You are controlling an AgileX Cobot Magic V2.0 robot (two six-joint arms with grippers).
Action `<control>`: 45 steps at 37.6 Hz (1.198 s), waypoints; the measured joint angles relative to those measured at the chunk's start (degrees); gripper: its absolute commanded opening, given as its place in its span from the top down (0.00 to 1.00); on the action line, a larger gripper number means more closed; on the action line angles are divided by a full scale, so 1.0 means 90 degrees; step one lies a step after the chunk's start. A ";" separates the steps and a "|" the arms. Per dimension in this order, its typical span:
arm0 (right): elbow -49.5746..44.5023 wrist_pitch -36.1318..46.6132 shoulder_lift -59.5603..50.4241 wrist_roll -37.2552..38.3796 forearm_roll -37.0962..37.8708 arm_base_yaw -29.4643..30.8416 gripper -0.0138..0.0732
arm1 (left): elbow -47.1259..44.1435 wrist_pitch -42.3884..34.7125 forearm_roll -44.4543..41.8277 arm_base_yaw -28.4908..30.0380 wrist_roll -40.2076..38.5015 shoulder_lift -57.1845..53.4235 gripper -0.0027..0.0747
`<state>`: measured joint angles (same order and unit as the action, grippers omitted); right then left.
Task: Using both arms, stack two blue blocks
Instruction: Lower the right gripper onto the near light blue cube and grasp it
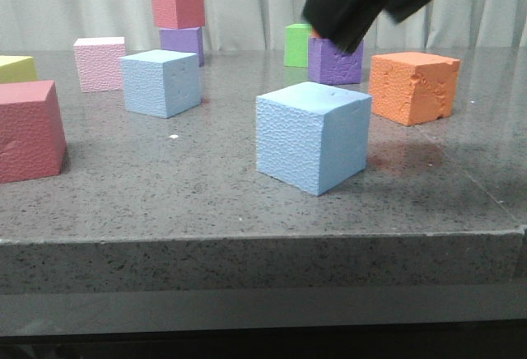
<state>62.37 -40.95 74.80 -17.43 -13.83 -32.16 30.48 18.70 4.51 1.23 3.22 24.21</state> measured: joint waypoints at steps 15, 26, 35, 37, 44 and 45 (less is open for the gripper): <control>0.0072 0.0207 0.0846 -0.0003 -0.0011 -0.0182 0.09 | 0.0000 0.0000 0.0000 0.0000 0.0000 0.0000 0.09; 0.0072 0.0488 0.1164 -0.0003 0.0001 -0.0182 0.10 | 0.0000 0.0000 0.0000 0.0000 0.0000 0.0000 0.09; 0.0072 0.0488 0.1249 -0.0003 0.0001 -0.0182 0.42 | 0.0000 0.0000 0.0000 0.0000 0.0000 0.0000 0.09; 0.0075 0.0488 0.1249 -0.0003 0.0001 -0.0182 0.47 | 0.0000 0.0000 0.0000 0.0000 0.0000 0.0000 0.09; 0.0075 0.0488 0.1249 -0.0003 0.0001 -0.0182 0.47 | 0.0000 0.0000 0.0000 0.0000 0.0000 0.0000 0.09; 0.0086 0.0488 0.1249 -0.0003 0.0001 -0.0182 0.47 | 0.0000 0.0000 0.0000 0.0000 0.0000 0.0000 0.09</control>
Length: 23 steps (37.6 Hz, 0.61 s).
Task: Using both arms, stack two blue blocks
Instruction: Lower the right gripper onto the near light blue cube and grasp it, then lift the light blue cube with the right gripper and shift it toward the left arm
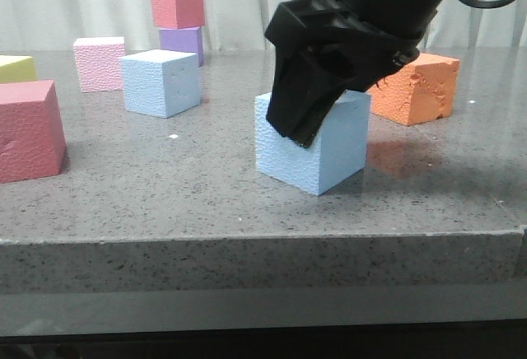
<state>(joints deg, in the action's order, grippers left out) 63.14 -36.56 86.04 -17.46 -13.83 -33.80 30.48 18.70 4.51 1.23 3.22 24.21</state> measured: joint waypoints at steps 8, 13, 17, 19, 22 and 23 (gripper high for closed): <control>0.0338 -0.0133 0.0000 0.0000 0.0019 -0.0101 0.47 | 0.0000 0.0000 0.0000 0.0000 0.0000 0.0000 0.09; 0.0567 -0.0144 0.0000 -0.0011 0.0028 -0.0346 0.47 | 0.0000 0.0000 0.0000 0.0000 0.0000 0.0000 0.09; 0.0595 -0.0077 0.0000 -0.0011 0.0028 -0.0554 0.45 | 0.0000 0.0000 0.0000 0.0000 0.0000 0.0000 0.09; 0.0595 -0.0063 0.0048 -0.0011 0.0028 -0.0613 0.42 | 0.0000 0.0000 0.0000 0.0000 0.0000 0.0000 0.09; 0.0595 -0.0053 0.0154 -0.0011 0.0028 -0.0625 0.37 | 0.0000 0.0000 0.0000 0.0000 0.0000 0.0000 0.09; 0.0595 -0.0049 0.0180 -0.0011 0.0028 -0.0625 0.37 | 0.0000 0.0000 0.0000 0.0000 0.0000 0.0000 0.09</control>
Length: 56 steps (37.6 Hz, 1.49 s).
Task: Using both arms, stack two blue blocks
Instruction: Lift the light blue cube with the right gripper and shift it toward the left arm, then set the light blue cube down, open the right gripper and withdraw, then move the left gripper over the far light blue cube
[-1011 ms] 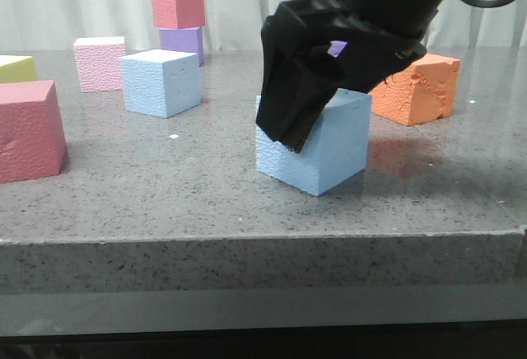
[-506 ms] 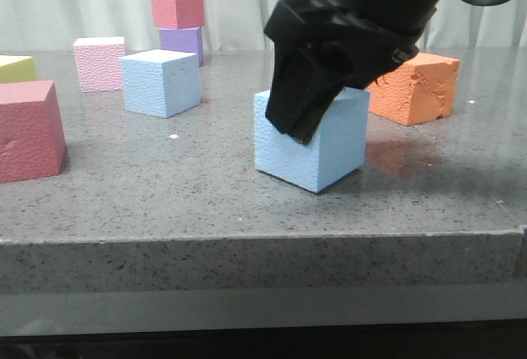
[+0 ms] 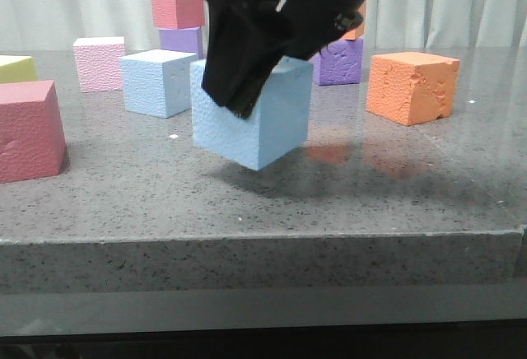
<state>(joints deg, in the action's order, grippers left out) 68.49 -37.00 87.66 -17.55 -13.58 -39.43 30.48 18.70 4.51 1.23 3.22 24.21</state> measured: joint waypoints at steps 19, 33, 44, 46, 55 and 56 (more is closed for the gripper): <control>0.0006 0.0027 0.0372 -0.0014 -0.0011 0.0000 0.09 | 0.0000 0.0000 0.0000 0.0000 0.0000 0.0000 0.09; 0.0524 -0.0315 -0.0055 0.0003 -0.0011 0.0000 0.11 | 0.0000 0.0000 0.0000 0.0000 0.0000 0.0000 0.09; 0.0809 -0.0710 -0.0890 0.0547 -0.0028 0.0321 0.74 | 0.0000 0.0000 0.0000 0.0000 0.0000 0.0000 0.09; 0.0809 -0.0763 -0.1031 0.0593 -0.0028 0.0421 0.84 | 0.0000 0.0000 0.0000 0.0000 0.0000 0.0000 0.09; 0.0735 -0.1123 -0.1792 0.0617 -0.0028 0.1074 0.92 | 0.0000 0.0000 0.0000 0.0000 0.0000 0.0000 0.09; 0.0665 -0.1123 -0.1913 0.0617 -0.0028 0.1154 0.92 | 0.0000 0.0000 0.0000 0.0000 0.0000 0.0000 0.09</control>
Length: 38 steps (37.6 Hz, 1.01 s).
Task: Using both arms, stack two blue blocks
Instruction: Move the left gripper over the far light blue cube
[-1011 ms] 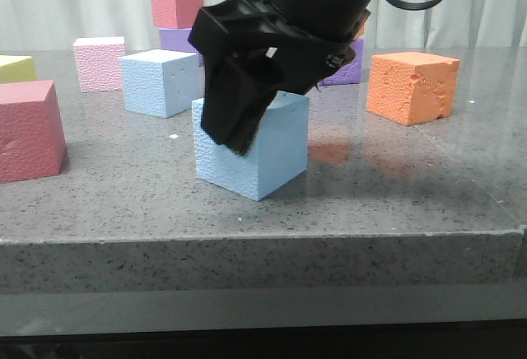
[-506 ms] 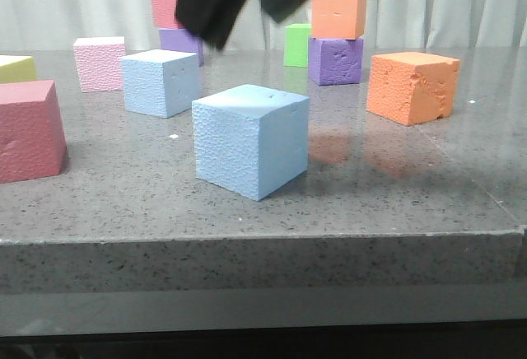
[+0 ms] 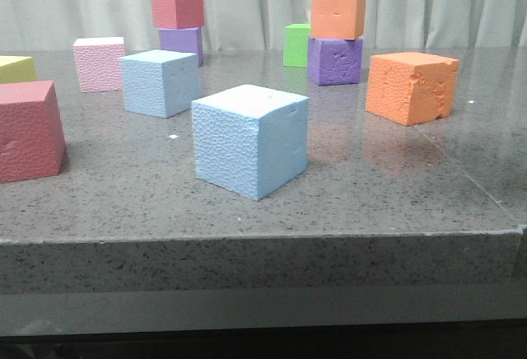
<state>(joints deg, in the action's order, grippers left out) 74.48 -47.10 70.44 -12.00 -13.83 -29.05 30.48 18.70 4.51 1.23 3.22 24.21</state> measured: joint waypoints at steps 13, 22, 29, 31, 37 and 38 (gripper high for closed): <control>-0.1931 0.0401 -0.2012 0.0000 0.0000 0.1399 0.92 | 0.0000 0.0000 0.0000 0.0000 0.0000 0.0000 0.09; -0.3788 0.1454 -0.3924 0.0000 0.0000 0.1554 0.92 | 0.0000 0.0000 0.0000 0.0000 0.0000 0.0000 0.09; -0.4849 0.1830 -0.5157 0.0000 0.0000 0.1554 0.92 | 0.0000 0.0000 0.0000 0.0000 0.0000 0.0000 0.09; -0.5021 0.1878 -0.5377 0.0000 0.0000 0.1554 0.92 | 0.0000 0.0000 0.0000 0.0000 0.0000 0.0000 0.09; -0.5220 0.2036 -0.5666 0.0000 0.0000 0.1554 0.92 | 0.0014 0.0000 0.0000 0.0000 0.0000 0.0098 0.09; -0.5230 0.2063 -0.5668 0.0000 0.0000 0.1554 0.92 | 0.0022 0.0000 0.0000 0.0000 0.0000 0.0143 0.09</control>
<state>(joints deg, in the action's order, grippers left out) 27.41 -28.54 19.43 -12.00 -13.83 -15.06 30.68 18.70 4.51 1.23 3.22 25.50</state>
